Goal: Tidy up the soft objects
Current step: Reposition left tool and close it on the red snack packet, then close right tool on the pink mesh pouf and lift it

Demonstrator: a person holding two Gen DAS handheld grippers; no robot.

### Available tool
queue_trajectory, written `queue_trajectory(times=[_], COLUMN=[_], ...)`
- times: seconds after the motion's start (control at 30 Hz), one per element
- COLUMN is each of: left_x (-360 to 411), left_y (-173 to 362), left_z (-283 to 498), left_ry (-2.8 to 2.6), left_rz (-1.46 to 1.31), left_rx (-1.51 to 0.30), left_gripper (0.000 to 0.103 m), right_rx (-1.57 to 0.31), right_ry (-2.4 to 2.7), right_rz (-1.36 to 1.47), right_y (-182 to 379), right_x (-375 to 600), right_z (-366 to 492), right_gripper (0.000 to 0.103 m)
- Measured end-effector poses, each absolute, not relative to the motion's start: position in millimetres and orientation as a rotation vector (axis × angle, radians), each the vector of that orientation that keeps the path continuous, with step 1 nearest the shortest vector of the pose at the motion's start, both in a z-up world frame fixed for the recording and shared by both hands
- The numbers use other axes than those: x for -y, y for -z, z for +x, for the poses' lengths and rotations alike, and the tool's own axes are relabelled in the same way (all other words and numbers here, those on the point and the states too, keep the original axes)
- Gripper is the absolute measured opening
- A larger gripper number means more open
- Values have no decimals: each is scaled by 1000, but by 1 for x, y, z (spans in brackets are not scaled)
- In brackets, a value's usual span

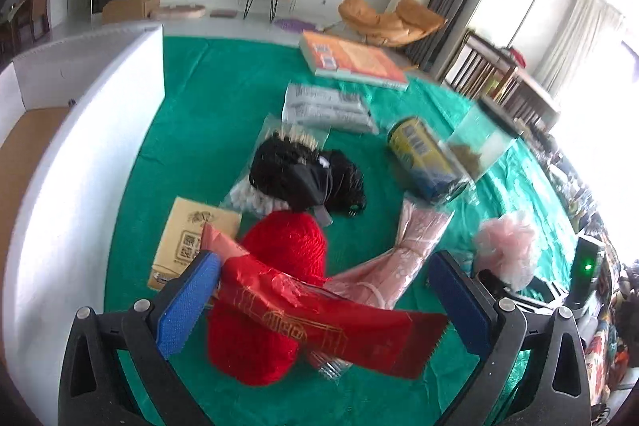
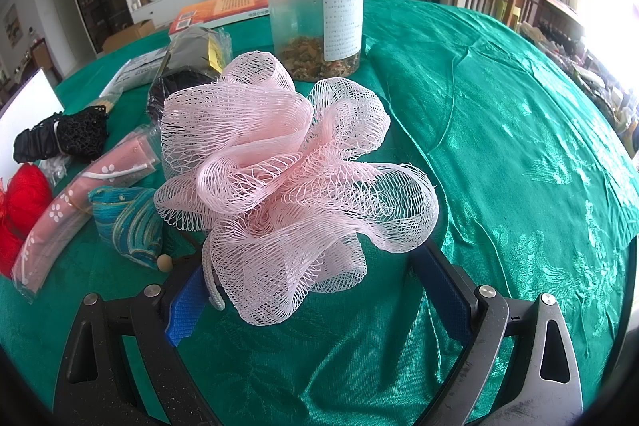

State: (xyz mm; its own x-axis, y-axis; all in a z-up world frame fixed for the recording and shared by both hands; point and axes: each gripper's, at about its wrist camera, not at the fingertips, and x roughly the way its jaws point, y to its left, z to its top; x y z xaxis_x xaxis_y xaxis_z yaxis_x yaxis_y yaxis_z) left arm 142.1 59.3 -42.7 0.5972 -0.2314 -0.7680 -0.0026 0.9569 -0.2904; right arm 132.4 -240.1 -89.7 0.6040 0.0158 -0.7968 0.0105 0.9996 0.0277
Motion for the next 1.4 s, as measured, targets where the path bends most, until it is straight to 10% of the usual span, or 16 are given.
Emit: queue_trajectory(times=[0.23, 0.43, 0.87, 1.0, 1.03, 1.4], left_x=[-35, -36, 55, 51, 47, 1], left_y=[45, 60, 87, 92, 90, 82], left_z=[71, 27, 47, 44, 41, 5], left_ry=[378, 395, 295, 257, 247, 350], left_rz=[-60, -15, 64, 104, 101, -57], left_rx=[-894, -933, -1034, -1003, -996, -1014], left_gripper=[66, 84, 84, 53, 28, 21], right_rx=[-922, -922, -922, -922, -923, -953], right_ry=[-3, -3, -3, -3, -3, -59], right_rz=[31, 31, 30, 30, 30, 46], right_y=[90, 89, 90, 90, 89, 88], right_x=[240, 239, 239, 239, 239, 245], right_z=[132, 132, 132, 132, 132, 134], right_gripper=[96, 96, 96, 96, 96, 96])
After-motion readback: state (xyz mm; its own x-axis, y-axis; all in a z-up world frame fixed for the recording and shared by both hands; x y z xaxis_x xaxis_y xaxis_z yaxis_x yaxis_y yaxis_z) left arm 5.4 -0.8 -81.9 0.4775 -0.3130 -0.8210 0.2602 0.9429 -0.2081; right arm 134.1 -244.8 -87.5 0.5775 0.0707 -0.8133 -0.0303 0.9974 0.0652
